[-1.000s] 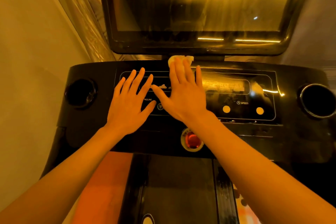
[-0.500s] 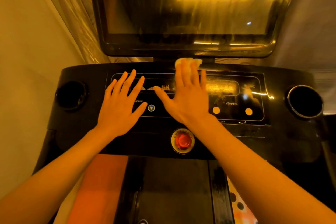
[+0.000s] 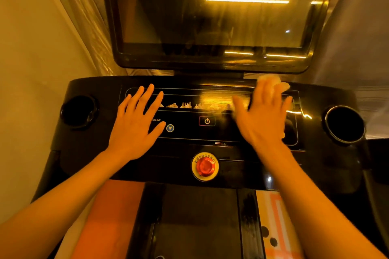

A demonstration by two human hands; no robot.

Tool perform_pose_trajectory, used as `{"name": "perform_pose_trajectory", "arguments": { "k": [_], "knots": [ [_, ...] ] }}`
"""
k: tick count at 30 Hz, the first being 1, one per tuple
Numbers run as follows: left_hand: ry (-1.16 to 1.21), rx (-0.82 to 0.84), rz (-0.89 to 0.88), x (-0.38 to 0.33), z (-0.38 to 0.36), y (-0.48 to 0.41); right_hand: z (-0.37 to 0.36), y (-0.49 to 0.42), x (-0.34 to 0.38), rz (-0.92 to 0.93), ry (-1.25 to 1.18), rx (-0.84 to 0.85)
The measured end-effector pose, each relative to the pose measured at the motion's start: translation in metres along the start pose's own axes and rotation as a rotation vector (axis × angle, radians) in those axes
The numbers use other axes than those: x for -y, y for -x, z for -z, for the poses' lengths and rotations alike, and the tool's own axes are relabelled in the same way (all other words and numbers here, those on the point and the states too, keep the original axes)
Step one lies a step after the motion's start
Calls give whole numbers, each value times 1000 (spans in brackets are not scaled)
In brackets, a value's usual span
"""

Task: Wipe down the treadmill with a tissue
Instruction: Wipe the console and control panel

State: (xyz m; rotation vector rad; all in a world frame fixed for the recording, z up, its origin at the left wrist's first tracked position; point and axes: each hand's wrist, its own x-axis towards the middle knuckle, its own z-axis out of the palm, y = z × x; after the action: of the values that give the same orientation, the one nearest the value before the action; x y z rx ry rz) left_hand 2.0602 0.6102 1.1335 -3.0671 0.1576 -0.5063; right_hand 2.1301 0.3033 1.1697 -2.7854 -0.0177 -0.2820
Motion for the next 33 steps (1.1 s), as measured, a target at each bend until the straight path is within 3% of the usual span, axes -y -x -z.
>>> {"name": "perform_pose_trajectory", "arguments": {
  "k": [4,7,9,12,15,21,24,26,29,31,33],
  "knots": [
    [-29,18,-4,2,0,0,-30,24,89,335,-36,81],
    [-28,21,-8,3,-2,-1,-21,9,60,420,41,83],
    [-15,10,-8,3,-2,-1,-6,-1,8,345,61,40],
    [-3,4,-8,2,-2,0,17,-9,-67,77,31,-1],
    [10,0,-2,0,-1,-1,15,-11,-62,-93,14,-23],
    [-2,15,3,0,-1,0,-35,22,83,401,12,44],
    [-1,10,1,1,-2,0,-28,15,61,491,61,52],
    [5,0,1,1,-1,0,-15,6,10,406,104,6],
    [-2,0,0,0,-1,0,9,-3,-60,127,83,-25],
    [-1,0,7,-1,0,0,14,-1,-56,-14,31,6],
    [1,-1,5,-3,0,-1,3,13,-12,36,9,-1]
  ]
}}
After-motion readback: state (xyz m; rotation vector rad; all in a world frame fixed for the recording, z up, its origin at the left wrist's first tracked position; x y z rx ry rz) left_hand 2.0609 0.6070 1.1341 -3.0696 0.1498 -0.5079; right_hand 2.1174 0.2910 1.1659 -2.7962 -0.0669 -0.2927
